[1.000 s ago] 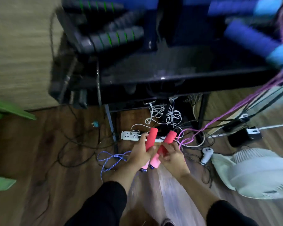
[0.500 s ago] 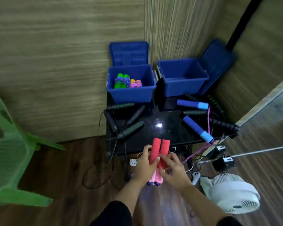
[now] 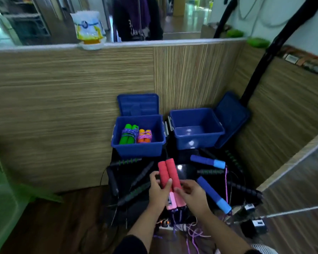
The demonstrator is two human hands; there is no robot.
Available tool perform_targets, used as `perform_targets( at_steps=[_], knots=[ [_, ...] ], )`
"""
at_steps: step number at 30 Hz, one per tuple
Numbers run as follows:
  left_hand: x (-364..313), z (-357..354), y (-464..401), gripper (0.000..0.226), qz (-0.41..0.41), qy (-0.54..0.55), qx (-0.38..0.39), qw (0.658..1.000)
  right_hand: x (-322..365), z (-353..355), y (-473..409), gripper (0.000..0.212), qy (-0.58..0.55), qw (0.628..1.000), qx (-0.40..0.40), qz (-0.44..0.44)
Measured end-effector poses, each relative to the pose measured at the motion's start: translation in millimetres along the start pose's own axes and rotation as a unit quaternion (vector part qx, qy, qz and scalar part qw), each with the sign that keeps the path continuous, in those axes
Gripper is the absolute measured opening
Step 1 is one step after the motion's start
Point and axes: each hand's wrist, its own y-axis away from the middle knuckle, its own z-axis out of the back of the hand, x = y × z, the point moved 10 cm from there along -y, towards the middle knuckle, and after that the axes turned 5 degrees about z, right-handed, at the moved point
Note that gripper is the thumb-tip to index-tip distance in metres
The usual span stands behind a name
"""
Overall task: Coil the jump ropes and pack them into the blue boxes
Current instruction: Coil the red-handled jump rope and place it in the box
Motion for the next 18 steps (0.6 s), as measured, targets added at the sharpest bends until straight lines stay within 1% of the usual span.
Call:
perform_targets(
  at_steps=[2, 5, 7, 10, 13, 16, 18],
  knots=[
    [1, -7, -16, 0.043, 0.026, 0.024, -0.024, 0.999, -11, -6, -24, 0.028, -0.017, 0.999, 0.044, -0.026],
    [19, -17, -34, 0.041, 0.081, 0.056, -0.044, 0.994, -28, -22, -45, 0.045, -0.024, 0.991, 0.118, -0.062],
    [36, -23, -45, 0.039, 0.119, 0.078, -0.05, 0.989, -40, -29, -54, 0.058, -0.005, 0.985, 0.152, -0.077],
    [50, -34, -49, 0.044, 0.163, 0.123, -0.049, 0.978, -57, -41, -56, 0.071, 0.037, 0.975, 0.206, -0.07],
    [59, -49, -51, 0.048, 0.182, 0.15, -0.027, 0.971, -68, -40, -57, 0.069, 0.075, 0.971, 0.22, -0.062],
    [72, -59, -54, 0.043, 0.205, 0.097, 0.005, 0.974, -77, -36, -55, 0.069, 0.114, 0.963, 0.238, -0.044],
    [75, -59, -53, 0.043, 0.196, 0.012, 0.027, 0.98, -84, -33, -52, 0.078, 0.124, 0.96, 0.249, -0.042]
  ],
)
